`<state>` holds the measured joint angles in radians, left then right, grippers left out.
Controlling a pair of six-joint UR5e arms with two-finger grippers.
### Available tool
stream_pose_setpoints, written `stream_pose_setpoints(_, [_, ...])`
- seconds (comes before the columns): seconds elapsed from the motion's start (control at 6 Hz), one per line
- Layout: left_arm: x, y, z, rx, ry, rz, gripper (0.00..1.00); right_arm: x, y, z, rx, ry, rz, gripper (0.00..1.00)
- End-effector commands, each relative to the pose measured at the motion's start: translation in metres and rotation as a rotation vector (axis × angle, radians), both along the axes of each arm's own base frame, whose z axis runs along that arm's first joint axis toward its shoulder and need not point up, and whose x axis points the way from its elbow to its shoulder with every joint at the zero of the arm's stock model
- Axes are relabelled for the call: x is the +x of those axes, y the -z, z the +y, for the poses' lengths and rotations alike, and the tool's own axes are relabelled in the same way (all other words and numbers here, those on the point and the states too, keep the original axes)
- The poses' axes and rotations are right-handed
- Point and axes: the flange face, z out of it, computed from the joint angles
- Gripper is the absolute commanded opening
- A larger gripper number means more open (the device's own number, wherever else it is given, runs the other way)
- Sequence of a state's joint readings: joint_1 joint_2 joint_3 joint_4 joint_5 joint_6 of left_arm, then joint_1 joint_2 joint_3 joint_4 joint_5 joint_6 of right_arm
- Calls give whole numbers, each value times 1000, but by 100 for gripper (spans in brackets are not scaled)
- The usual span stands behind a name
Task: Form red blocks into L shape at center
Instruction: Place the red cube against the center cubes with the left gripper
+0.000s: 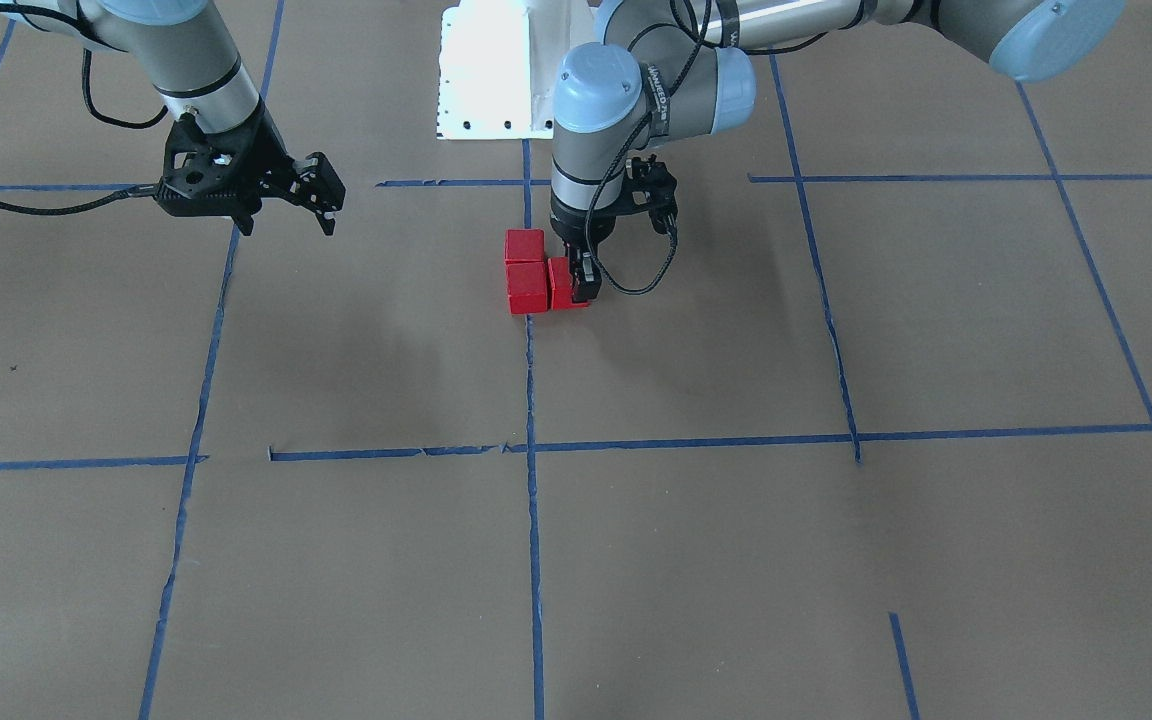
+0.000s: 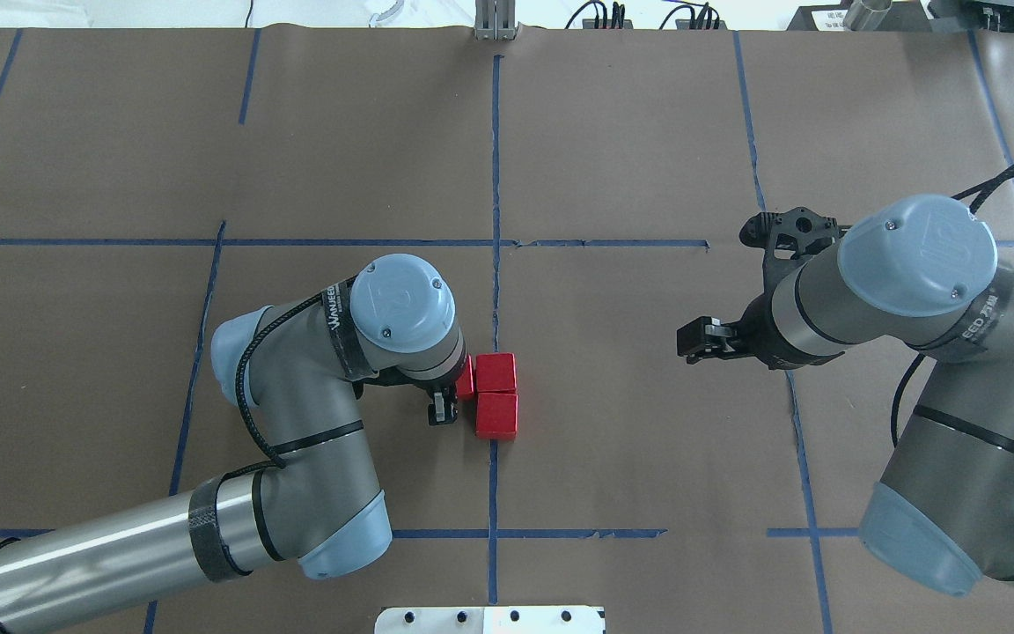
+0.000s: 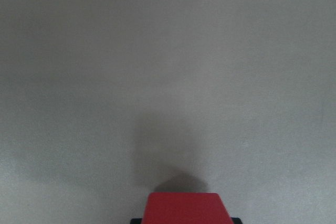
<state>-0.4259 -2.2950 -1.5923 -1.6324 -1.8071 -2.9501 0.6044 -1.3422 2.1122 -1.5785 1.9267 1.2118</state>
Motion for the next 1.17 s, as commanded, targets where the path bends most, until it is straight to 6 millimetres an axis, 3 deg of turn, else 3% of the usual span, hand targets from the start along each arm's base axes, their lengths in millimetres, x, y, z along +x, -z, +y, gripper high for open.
stream_pose_setpoints(0.0, [2,2,0,1,-1,1,17,0,-1,0,-1,0,1,100])
stream_pose_setpoints(0.17, [2,2,-1,0,0,0,99,0,-1,0,-1,0,1,100])
stream_pose_setpoints(0.67, [-3,16,-1,54,-34,26,100,0,-1,0,-1,0,1,100])
stream_pose_setpoints(0.83, [-12,24,-5,84,-44,39,100,1,0,0,-1,0,-1,100])
stream_pose_setpoints(1.0, [-38,40,-15,148,-61,66,100,3,3,-1,-1,-2,-8,100])
